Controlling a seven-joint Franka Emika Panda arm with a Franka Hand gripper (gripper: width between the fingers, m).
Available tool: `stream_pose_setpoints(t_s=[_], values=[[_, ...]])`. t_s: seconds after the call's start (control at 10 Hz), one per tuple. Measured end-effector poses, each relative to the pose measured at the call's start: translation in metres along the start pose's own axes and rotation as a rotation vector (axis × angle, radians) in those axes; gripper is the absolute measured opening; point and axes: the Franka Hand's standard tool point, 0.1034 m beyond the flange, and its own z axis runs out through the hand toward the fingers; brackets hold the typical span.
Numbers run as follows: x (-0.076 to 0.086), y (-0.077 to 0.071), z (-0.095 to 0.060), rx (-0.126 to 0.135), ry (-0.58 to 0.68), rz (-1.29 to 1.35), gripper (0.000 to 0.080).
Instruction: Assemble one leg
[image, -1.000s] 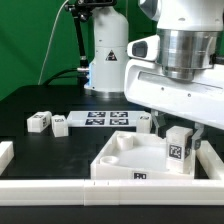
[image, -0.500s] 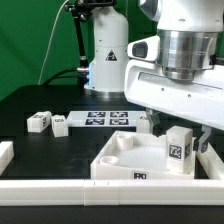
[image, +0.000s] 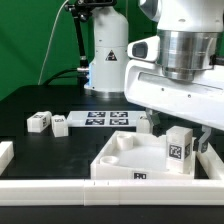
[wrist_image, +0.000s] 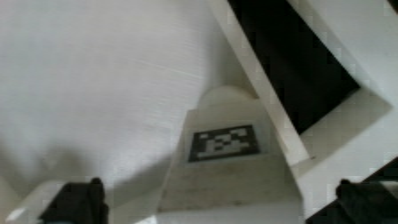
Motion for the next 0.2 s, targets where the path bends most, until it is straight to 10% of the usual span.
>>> stream_pose_setpoints(t_s=[0.2], values=[[0.0000, 0.0000, 0.0001, 0.000, 0.000, 0.000, 0.0649]])
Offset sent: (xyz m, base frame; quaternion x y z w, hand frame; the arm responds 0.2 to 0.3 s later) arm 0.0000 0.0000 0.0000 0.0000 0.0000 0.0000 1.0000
